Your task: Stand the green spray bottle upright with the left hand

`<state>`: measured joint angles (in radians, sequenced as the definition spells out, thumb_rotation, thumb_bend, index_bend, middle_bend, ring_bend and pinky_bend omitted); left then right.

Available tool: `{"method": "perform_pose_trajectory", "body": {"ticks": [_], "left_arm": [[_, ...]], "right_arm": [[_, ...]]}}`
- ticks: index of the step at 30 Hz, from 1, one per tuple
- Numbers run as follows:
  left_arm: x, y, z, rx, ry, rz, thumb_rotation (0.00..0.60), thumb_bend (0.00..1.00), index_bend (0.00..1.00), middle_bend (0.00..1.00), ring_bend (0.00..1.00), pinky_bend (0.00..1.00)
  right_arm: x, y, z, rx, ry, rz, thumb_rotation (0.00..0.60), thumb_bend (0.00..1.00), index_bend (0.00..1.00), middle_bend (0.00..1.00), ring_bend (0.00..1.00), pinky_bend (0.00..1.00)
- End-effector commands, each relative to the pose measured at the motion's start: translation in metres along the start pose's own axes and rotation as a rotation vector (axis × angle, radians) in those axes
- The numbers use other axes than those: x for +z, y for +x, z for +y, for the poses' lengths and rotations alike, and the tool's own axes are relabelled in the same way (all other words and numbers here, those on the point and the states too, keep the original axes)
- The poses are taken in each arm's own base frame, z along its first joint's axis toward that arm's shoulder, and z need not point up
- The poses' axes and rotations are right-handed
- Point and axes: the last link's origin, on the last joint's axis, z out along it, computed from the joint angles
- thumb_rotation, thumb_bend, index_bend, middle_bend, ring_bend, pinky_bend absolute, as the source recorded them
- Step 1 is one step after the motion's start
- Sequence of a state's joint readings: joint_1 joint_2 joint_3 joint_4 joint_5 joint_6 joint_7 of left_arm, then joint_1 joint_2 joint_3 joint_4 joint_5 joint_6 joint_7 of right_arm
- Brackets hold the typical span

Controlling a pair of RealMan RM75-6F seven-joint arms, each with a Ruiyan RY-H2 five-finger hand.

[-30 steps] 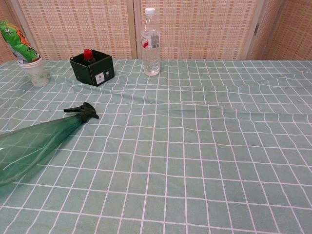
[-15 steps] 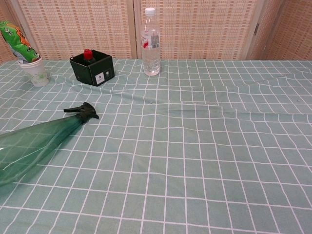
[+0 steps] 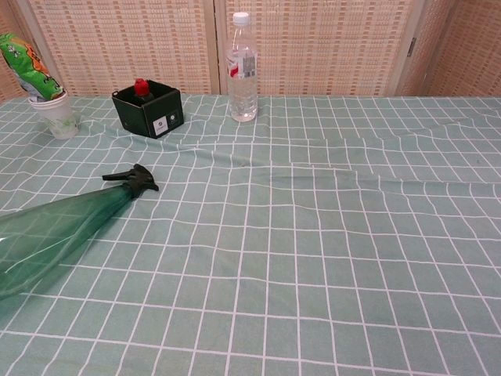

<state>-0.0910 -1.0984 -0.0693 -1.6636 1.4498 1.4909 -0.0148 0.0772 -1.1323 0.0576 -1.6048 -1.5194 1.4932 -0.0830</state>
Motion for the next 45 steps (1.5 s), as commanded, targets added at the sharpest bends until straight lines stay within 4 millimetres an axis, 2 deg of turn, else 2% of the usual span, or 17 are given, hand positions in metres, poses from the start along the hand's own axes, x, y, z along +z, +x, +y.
{"method": "perform_pose_trajectory", "body": {"ticks": [1,3,5,9,13,18,26,32,40,45], "left_arm": [[0.007,0.02,0.022,-0.018,-0.035,0.06,0.6,0.21,0.0,0.0,0.0,0.0],[0.009,0.031,0.04,-0.028,-0.051,0.081,0.6,0.21,0.0,0.0,0.0,0.0],[0.008,0.042,0.069,-0.076,-0.042,0.078,0.6,0.21,0.0,0.0,0.0,0.0],[0.005,0.045,0.107,-0.144,0.003,-0.013,0.6,0.21,0.0,0.0,0.0,0.0],[0.013,0.052,0.137,-0.091,-0.022,-0.026,0.6,0.21,0.0,0.01,0.0,0.0],[0.034,0.042,0.166,0.013,-0.036,-0.014,0.6,0.21,0.0,0.02,0.0,0.01],[0.055,0.013,0.2,0.271,0.13,-0.15,0.6,0.21,0.0,0.03,0.0,0.04],[0.067,-0.001,0.218,0.274,0.294,-0.219,0.6,0.21,0.0,0.07,0.03,0.06],[0.072,-0.006,0.254,0.326,0.252,-0.187,0.6,0.21,0.0,0.08,0.04,0.06],[0.074,-0.009,0.261,0.35,0.231,-0.167,0.6,0.21,0.0,0.08,0.04,0.06]], "right_arm": [[0.0,0.001,0.002,0.007,-0.004,-0.001,0.6,0.0,0.0,0.0,0.0,0.0],[0.001,0.002,0.003,0.012,-0.007,-0.002,0.6,0.0,0.0,0.0,0.0,0.0],[0.002,0.002,0.004,0.019,-0.007,-0.013,0.6,0.0,0.0,0.0,0.0,0.0],[0.004,0.0,0.005,0.021,-0.001,-0.041,0.6,0.0,0.0,0.0,0.0,0.0],[0.005,0.001,0.006,0.036,-0.002,-0.051,0.6,0.0,0.0,0.0,0.0,0.0],[0.007,0.001,0.005,0.038,0.011,-0.063,0.6,0.0,0.0,0.0,0.0,0.0],[0.01,0.0,0.003,0.029,0.005,-0.078,0.6,0.0,0.0,0.0,0.0,0.0],[0.012,-0.001,0.004,0.028,-0.011,-0.083,0.6,0.0,0.0,0.0,0.0,0.0],[0.013,-0.001,0.004,0.028,-0.014,-0.091,0.6,0.0,0.0,0.0,0.0,0.0],[0.012,-0.001,0.004,0.028,-0.012,-0.092,0.6,0.0,0.0,0.0,0.0,0.0]]}}
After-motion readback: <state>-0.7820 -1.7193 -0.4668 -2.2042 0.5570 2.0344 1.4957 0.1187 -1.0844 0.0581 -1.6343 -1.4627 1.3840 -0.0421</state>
